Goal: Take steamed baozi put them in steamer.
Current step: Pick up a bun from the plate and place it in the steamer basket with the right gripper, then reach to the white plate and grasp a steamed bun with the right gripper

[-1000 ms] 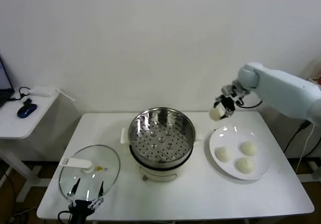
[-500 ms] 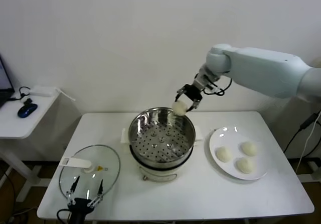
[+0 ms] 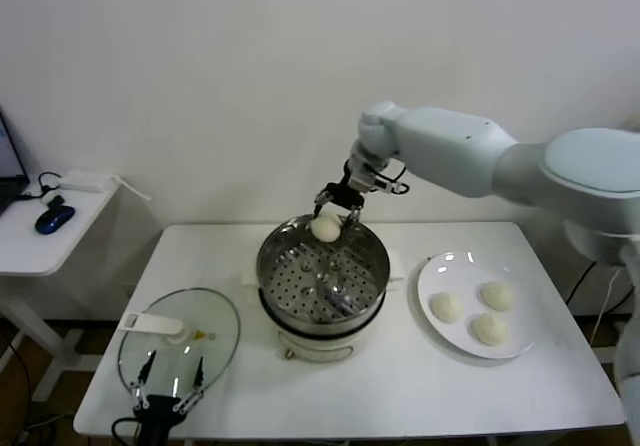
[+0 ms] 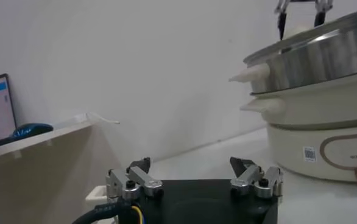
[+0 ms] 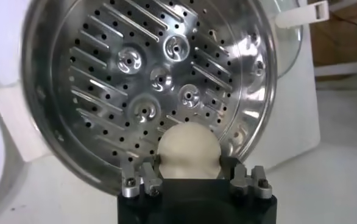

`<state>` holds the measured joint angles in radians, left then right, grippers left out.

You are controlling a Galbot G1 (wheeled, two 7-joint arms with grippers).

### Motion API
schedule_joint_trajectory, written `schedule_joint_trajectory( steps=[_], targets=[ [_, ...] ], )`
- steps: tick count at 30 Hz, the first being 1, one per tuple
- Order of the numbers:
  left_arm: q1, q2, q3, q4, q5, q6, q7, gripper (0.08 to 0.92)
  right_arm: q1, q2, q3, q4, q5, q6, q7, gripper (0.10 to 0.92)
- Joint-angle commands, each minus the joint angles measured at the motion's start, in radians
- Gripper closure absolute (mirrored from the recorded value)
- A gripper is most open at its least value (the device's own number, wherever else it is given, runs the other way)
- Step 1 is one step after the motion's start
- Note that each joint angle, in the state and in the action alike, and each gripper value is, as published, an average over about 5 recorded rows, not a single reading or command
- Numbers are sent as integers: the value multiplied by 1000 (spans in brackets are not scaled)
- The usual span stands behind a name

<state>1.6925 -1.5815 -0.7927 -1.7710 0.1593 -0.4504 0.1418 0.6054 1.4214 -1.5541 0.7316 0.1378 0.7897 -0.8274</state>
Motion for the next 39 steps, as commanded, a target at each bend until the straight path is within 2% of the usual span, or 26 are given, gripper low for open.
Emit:
schedule_joint_trajectory(
  steps=[1, 10, 20, 23, 26, 28, 30, 33, 39],
  targets=[
    [-4, -2, -1, 5, 5, -2, -2, 177, -85, 95, 3, -149, -49, 83, 18, 364],
    [-11, -4, 2, 9, 10, -3, -2, 177, -84, 96, 2, -147, -46, 83, 18, 361],
    [-10, -4, 5, 4, 15, -2, -1, 177, -25, 71, -20, -99, 5, 83, 44, 214],
    [-7, -4, 6, 2, 19, -2, -1, 177, 53, 31, -99, -28, 100, 83, 26, 203],
    [-1, -4, 7, -1, 21, -2, -1, 177, 162, -41, -223, 91, 291, 62, -5, 203],
    [4, -4, 7, -3, 21, 2, -2, 177, 235, -98, -302, 183, 410, -17, -8, 202],
    [9, -3, 9, -6, 18, 6, -2, 177, 313, -166, -378, 292, 483, -206, 15, 202],
    [16, -1, 13, -8, 17, 9, -2, 177, 395, -266, -456, 414, 519, -473, 50, 203],
    [23, 0, 21, -14, 25, 8, -1, 177, 466, -400, -567, 555, 520, -785, 41, 203]
  ],
)
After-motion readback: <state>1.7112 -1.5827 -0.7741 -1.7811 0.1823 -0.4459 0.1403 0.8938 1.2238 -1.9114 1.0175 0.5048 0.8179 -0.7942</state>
